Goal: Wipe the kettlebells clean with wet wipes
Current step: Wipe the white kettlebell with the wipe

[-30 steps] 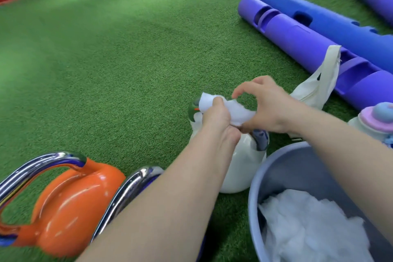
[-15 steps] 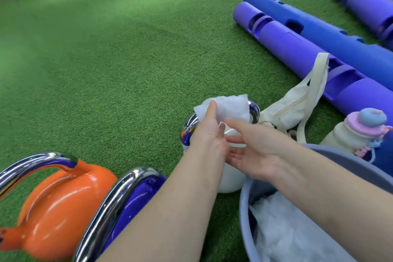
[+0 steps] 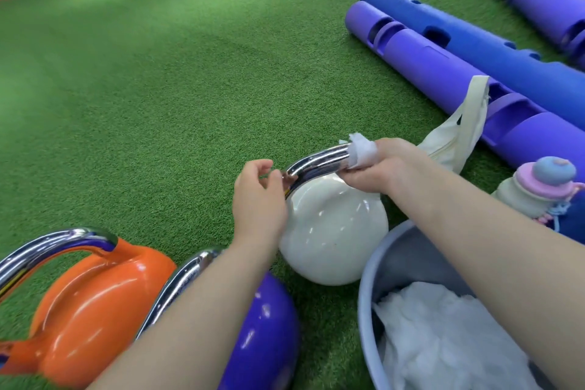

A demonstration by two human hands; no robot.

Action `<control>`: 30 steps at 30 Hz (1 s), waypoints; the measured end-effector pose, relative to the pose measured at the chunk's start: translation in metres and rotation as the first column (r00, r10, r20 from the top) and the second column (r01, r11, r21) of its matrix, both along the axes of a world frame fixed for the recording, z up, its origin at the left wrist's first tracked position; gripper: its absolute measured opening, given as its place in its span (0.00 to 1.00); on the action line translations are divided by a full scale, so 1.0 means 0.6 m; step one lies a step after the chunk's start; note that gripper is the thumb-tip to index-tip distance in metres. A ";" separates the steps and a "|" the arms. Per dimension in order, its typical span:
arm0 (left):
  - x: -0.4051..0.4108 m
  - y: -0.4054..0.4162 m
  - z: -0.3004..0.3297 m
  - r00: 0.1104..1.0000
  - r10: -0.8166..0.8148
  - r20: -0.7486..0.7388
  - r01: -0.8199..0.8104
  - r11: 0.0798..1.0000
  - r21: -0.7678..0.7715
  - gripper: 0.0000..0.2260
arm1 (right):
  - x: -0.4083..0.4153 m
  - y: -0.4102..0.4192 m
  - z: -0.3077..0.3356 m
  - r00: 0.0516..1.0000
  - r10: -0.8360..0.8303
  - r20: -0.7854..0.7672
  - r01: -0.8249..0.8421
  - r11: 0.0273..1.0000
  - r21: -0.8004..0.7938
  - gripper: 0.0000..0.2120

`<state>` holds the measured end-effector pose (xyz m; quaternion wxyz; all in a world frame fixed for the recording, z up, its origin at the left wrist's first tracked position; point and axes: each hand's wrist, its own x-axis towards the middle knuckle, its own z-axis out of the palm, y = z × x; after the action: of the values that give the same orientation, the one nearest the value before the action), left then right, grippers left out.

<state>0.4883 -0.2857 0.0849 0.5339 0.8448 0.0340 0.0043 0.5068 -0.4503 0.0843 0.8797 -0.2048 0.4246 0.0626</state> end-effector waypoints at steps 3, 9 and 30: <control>0.017 0.022 0.011 0.956 -0.225 -0.186 0.239 0.969 0.056 0.17 | 0.004 0.029 -0.004 0.993 -0.058 0.105 0.071 0.990 -0.119 0.06; 0.030 0.044 0.009 0.933 -0.289 -0.214 0.312 0.947 0.080 0.23 | -0.014 0.152 -0.045 0.936 0.351 0.043 -0.262 0.771 -0.580 0.11; 0.040 0.109 0.008 0.946 -0.264 -0.188 0.259 0.965 -0.049 0.28 | -0.037 0.170 -0.046 0.968 0.189 0.162 -0.030 0.733 -0.680 0.23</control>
<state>0.5122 -0.2205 0.0899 0.5341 0.8318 -0.0267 -0.1487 0.4843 -0.3484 0.0565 0.7826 -0.5385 0.3053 -0.0658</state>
